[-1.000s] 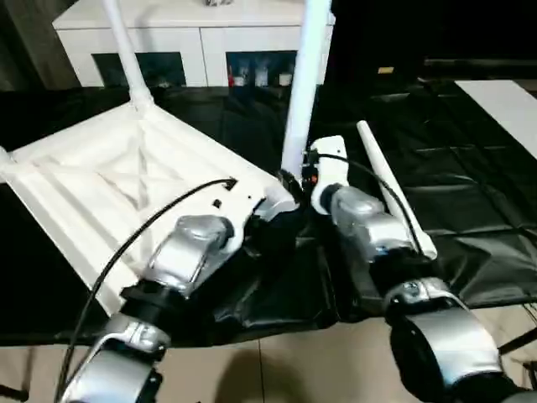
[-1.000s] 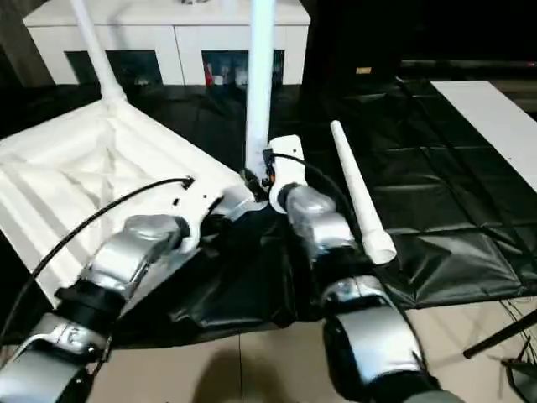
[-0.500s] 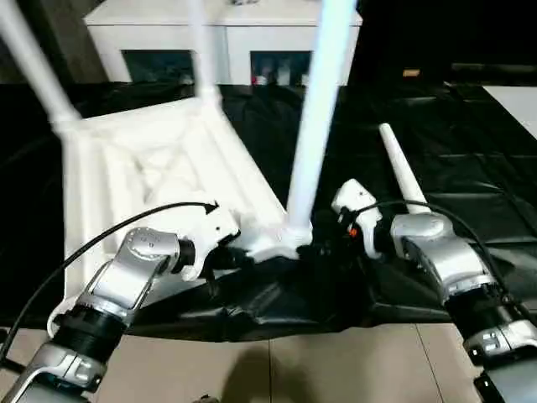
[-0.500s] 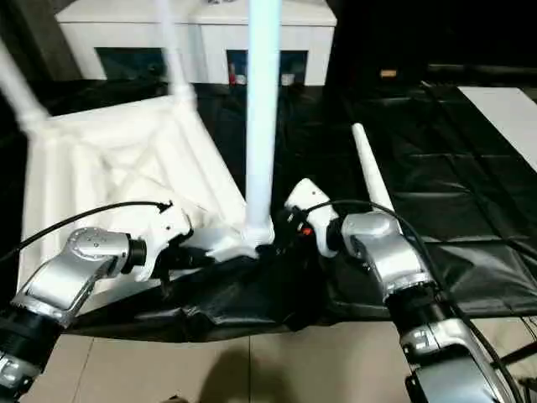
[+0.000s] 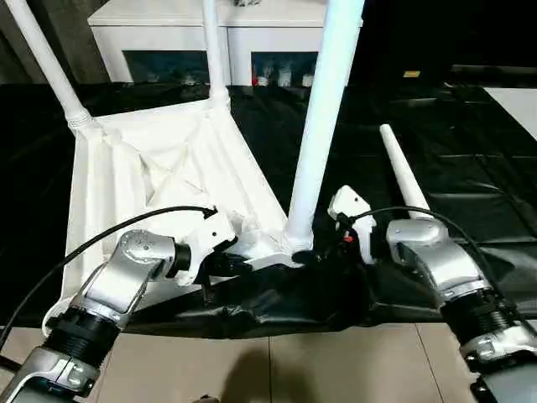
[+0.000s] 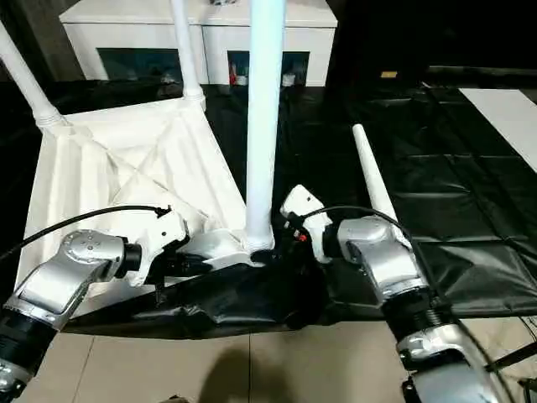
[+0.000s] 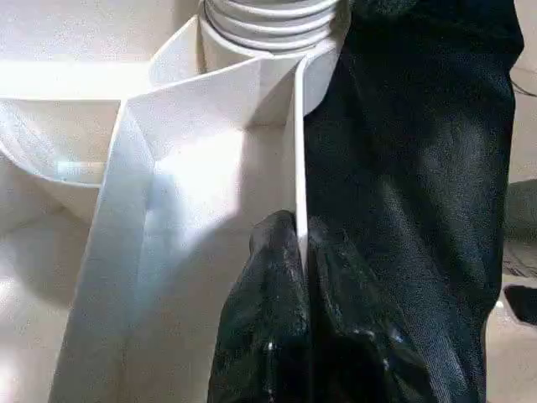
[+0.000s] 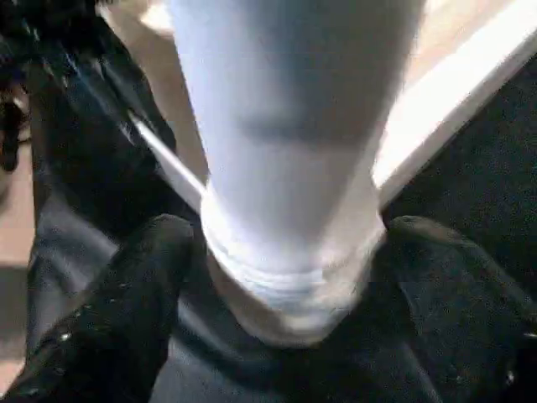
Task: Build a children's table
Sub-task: Rotate leg to tighten
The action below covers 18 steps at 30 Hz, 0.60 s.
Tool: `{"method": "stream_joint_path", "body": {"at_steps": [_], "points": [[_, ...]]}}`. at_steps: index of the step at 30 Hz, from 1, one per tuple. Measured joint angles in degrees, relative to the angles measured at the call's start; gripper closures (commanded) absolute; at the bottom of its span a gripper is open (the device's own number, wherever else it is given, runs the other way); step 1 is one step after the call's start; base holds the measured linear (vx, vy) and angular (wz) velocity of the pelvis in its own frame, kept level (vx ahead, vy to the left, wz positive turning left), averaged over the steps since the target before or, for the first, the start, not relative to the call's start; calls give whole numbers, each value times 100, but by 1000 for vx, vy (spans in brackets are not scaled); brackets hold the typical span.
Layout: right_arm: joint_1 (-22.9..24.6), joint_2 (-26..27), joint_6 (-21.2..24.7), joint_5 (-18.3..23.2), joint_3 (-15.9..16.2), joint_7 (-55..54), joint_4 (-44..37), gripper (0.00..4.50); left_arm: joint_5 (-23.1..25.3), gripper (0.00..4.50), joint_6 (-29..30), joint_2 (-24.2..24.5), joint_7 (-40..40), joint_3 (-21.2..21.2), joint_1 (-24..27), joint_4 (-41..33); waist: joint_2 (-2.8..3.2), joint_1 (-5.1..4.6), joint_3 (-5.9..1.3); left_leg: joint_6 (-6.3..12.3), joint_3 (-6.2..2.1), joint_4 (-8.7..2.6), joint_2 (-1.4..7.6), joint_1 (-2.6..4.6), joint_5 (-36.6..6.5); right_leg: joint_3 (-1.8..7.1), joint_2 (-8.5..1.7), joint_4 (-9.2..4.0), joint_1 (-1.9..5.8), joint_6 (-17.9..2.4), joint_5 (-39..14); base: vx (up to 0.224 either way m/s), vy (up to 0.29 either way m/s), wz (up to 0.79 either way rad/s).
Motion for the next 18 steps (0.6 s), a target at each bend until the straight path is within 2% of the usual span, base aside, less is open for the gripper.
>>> {"method": "stream_joint_path", "body": {"at_steps": [3,4,7,9,18], "points": [[-30,108,-117,9,-29,-76,167,87,0,450,-2,0,-7,0,2,0,0,1,0,-1,0,6,0,-1,-1,0,0,2,0,0,0,0,0,0],[-30,152,-155,8,-29,-99,209,118,1,450,-2,0,-7,0,2,1,0,0,0,-1,0,6,0,-1,-1,0,0,2,0,0,0,0,0,0],[-58,216,-260,-5,-27,-158,323,132,1,450,-2,-2,-7,0,2,0,0,5,0,0,-1,7,0,-2,0,0,0,3,0,0,0,0,0,0],[-75,225,-324,-18,-27,-157,377,159,2,450,-2,-1,-7,0,2,1,-1,3,0,0,-1,9,0,-2,0,0,0,5,0,0,0,0,0,0],[-100,363,-512,-59,-82,-281,580,177,12,450,-2,-21,82,7,7,18,-2,-15,-1,-1,-2,26,4,2,-1,0,0,28,0,0,0,0,0,0]]}}
